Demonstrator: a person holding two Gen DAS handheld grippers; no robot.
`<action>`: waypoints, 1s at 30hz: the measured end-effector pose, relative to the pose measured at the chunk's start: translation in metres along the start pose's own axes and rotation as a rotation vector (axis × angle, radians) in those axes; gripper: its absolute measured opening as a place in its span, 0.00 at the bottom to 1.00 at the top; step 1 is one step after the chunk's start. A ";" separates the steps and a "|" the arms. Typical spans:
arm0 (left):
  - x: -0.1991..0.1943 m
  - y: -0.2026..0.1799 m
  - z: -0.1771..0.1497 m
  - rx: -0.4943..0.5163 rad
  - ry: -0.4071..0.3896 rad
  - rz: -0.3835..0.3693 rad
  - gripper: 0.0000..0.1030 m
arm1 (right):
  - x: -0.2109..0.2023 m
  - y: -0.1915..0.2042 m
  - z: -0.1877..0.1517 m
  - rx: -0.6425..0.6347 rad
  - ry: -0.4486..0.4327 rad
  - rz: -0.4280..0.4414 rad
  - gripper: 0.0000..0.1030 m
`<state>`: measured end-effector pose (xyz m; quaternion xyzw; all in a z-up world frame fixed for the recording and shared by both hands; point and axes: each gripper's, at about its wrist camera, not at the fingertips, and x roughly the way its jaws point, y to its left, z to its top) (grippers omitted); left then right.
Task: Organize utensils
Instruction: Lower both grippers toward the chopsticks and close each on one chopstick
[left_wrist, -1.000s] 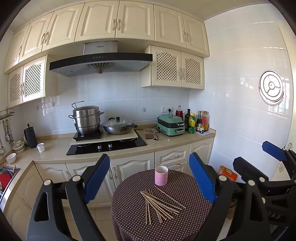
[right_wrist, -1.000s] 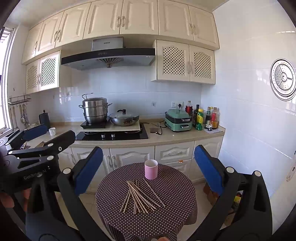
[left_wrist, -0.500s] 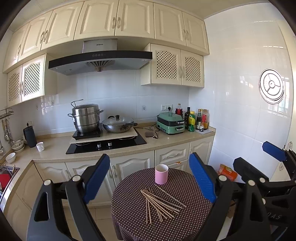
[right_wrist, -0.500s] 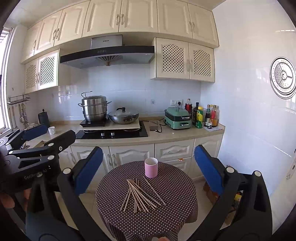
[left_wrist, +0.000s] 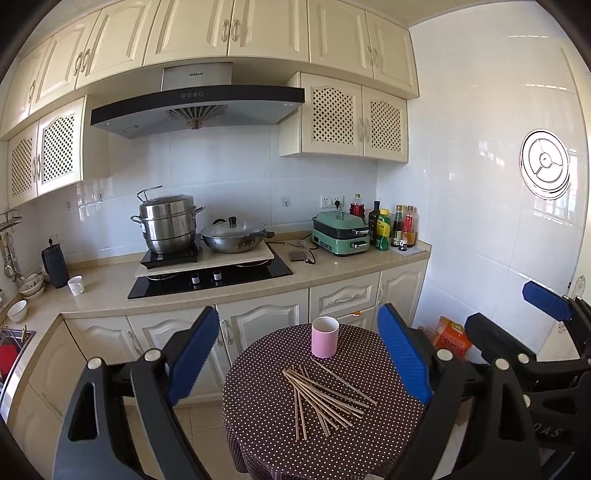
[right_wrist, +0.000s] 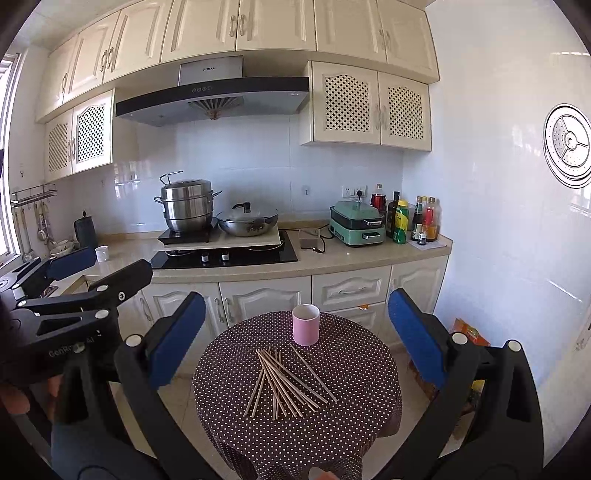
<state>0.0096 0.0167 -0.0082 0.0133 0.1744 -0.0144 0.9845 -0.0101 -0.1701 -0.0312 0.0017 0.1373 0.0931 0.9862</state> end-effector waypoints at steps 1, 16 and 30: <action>0.003 0.001 -0.001 0.002 0.004 -0.003 0.83 | 0.004 0.001 -0.001 0.001 0.007 -0.001 0.94; 0.070 0.041 -0.011 0.016 0.123 -0.064 0.83 | 0.067 0.020 -0.009 0.043 0.114 0.005 0.94; 0.209 0.075 -0.069 -0.094 0.436 -0.134 0.83 | 0.188 -0.003 -0.053 0.013 0.336 0.005 0.94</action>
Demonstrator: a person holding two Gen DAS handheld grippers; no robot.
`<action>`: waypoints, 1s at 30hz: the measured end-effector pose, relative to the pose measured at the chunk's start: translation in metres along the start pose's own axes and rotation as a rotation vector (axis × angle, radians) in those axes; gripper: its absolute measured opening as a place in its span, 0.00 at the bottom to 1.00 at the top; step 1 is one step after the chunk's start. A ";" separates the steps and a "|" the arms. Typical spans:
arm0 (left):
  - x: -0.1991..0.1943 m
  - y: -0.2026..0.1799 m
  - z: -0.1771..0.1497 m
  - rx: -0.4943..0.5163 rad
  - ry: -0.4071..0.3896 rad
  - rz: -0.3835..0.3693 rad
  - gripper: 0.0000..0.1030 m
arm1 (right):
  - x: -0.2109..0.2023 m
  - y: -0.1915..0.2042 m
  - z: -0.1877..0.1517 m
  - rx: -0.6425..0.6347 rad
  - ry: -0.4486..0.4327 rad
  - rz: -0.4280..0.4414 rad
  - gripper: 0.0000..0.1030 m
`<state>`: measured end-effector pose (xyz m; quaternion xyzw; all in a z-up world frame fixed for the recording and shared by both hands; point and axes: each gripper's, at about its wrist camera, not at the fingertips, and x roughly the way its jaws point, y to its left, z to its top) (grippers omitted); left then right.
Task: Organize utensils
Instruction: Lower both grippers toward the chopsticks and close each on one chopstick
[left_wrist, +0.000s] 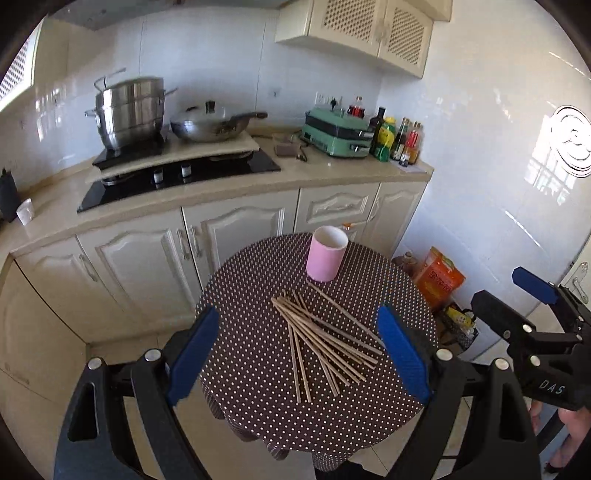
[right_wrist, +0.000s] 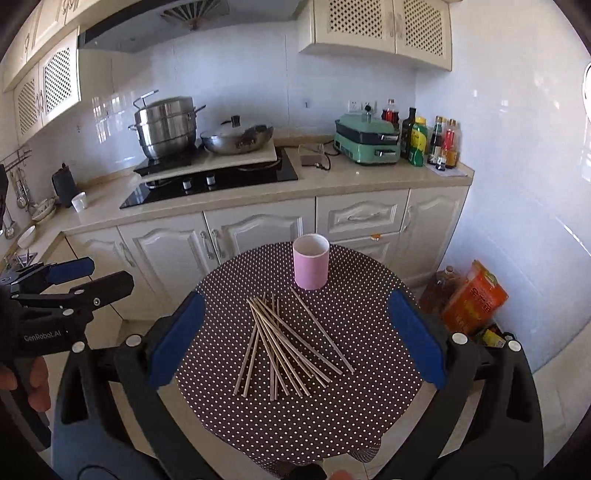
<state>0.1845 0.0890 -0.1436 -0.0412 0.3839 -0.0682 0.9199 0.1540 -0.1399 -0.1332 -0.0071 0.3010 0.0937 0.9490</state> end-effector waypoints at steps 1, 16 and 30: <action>0.014 0.003 -0.001 -0.010 0.026 0.000 0.82 | 0.016 -0.004 -0.002 -0.007 0.028 0.012 0.94; 0.258 0.011 -0.021 -0.148 0.508 0.018 0.48 | 0.242 -0.066 -0.028 -0.090 0.497 0.212 0.59; 0.356 0.030 -0.052 -0.249 0.661 0.131 0.48 | 0.327 -0.079 -0.063 -0.134 0.652 0.286 0.54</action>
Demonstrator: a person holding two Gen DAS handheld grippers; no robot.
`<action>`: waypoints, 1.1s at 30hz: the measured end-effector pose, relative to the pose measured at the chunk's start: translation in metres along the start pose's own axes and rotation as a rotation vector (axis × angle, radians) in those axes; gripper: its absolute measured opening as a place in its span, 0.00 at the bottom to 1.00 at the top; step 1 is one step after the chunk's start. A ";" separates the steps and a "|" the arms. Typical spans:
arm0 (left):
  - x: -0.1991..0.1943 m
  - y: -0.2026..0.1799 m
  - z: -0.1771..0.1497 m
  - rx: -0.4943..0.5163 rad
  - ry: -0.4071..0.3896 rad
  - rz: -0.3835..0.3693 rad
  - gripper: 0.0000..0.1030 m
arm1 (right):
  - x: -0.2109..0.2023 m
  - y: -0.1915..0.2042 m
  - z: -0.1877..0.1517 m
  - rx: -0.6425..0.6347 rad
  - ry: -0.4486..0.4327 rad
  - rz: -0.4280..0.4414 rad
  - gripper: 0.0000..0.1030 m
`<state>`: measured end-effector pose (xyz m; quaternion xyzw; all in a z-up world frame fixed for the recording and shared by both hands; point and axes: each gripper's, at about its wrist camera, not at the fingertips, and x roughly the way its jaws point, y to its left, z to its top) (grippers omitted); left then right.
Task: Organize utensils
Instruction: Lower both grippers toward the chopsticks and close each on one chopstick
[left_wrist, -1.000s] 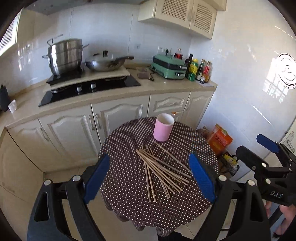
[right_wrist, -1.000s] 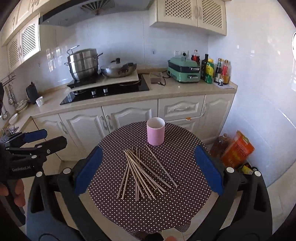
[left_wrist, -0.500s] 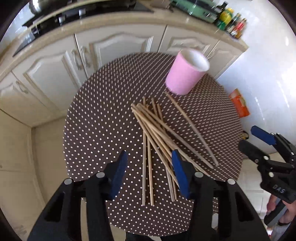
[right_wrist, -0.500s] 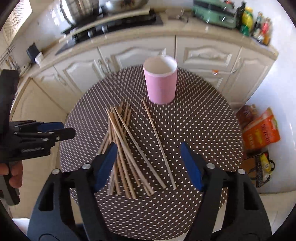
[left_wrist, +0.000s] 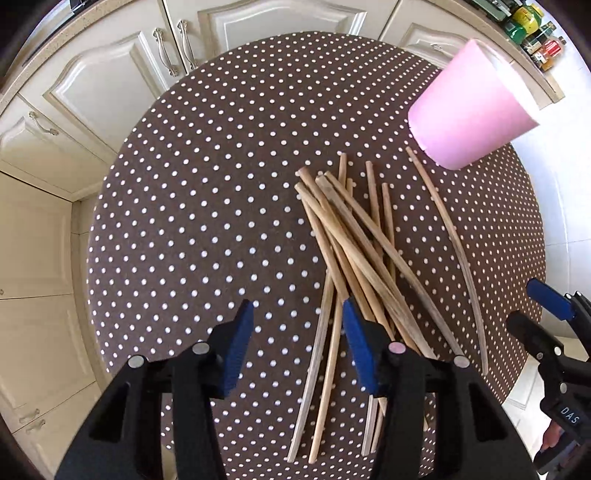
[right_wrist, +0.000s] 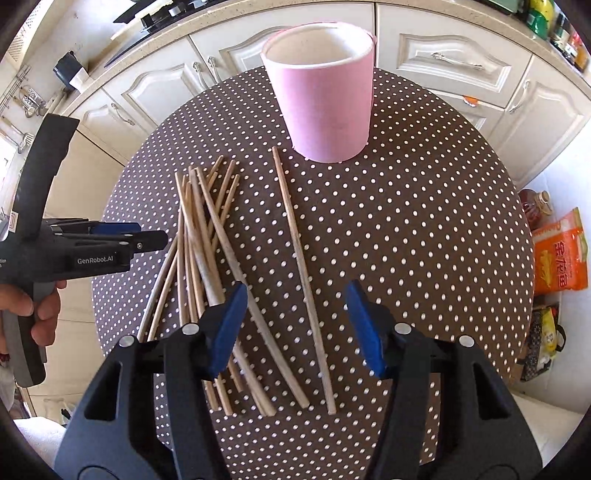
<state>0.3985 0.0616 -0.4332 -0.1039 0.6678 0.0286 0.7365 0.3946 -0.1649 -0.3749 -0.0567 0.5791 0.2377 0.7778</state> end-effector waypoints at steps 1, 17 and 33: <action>0.003 -0.001 0.001 -0.002 0.000 0.000 0.48 | 0.003 -0.001 0.002 0.000 0.002 -0.001 0.54; 0.016 -0.003 0.019 -0.012 0.031 0.025 0.45 | 0.034 -0.007 0.024 -0.026 0.032 0.000 0.54; 0.023 0.014 0.039 -0.071 0.075 -0.106 0.06 | 0.068 0.003 0.049 -0.141 0.119 0.003 0.34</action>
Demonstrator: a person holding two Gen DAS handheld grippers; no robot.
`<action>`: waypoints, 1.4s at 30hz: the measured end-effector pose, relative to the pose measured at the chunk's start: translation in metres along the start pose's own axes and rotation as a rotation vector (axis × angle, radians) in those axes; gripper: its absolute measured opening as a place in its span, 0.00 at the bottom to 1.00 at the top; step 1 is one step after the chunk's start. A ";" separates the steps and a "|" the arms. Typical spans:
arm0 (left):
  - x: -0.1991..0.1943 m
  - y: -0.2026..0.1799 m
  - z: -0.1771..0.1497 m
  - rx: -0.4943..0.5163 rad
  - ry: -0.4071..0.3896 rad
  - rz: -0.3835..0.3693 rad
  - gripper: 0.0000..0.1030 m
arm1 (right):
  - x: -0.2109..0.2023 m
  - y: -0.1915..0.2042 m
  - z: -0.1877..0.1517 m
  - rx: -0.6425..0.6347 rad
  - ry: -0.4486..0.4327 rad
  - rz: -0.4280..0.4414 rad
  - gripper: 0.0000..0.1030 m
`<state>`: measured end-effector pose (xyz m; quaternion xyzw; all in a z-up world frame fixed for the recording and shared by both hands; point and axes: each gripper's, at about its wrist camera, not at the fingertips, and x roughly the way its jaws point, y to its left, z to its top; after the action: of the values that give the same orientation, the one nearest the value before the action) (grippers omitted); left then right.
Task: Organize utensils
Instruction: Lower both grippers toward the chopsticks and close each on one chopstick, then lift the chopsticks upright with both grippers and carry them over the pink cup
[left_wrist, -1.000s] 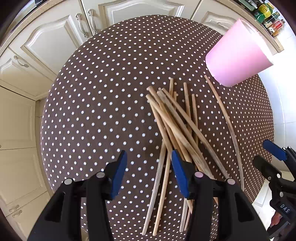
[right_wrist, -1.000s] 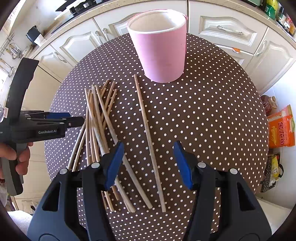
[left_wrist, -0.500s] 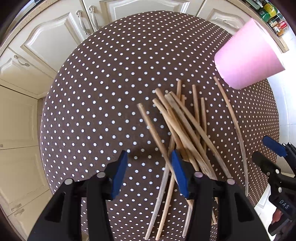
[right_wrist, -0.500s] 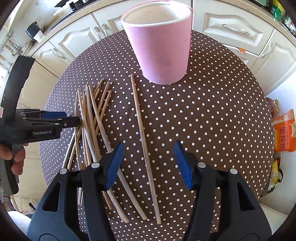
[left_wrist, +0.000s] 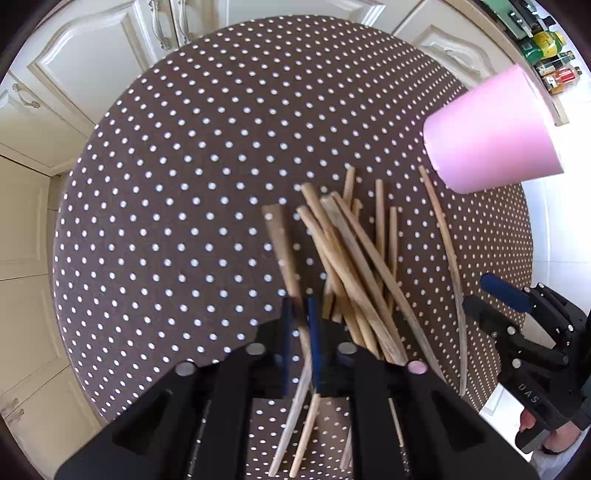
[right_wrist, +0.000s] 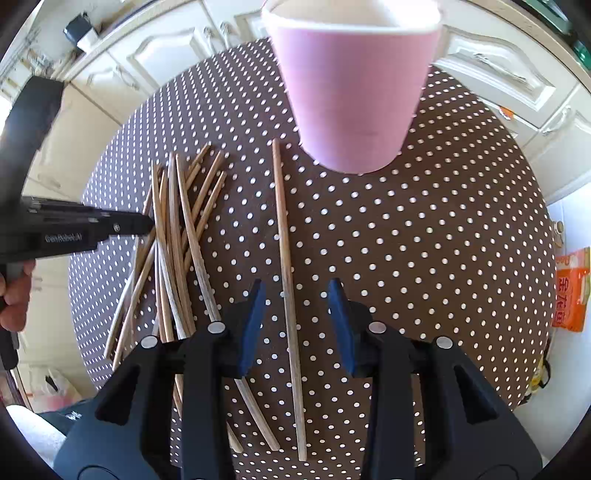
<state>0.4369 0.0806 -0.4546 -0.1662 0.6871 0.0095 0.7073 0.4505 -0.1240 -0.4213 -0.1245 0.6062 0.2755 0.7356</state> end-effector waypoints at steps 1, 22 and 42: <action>0.000 -0.001 0.000 0.006 -0.001 0.001 0.06 | 0.003 0.003 0.002 -0.017 0.017 -0.004 0.33; -0.067 -0.010 -0.051 0.165 -0.164 -0.046 0.05 | -0.060 0.005 -0.003 0.132 0.020 0.048 0.06; -0.169 -0.087 -0.059 0.368 -0.424 -0.201 0.05 | -0.215 0.020 -0.035 0.318 -0.402 0.101 0.06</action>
<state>0.3909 0.0204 -0.2710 -0.0967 0.4942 -0.1507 0.8507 0.3866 -0.1802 -0.2203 0.0804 0.4891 0.2322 0.8369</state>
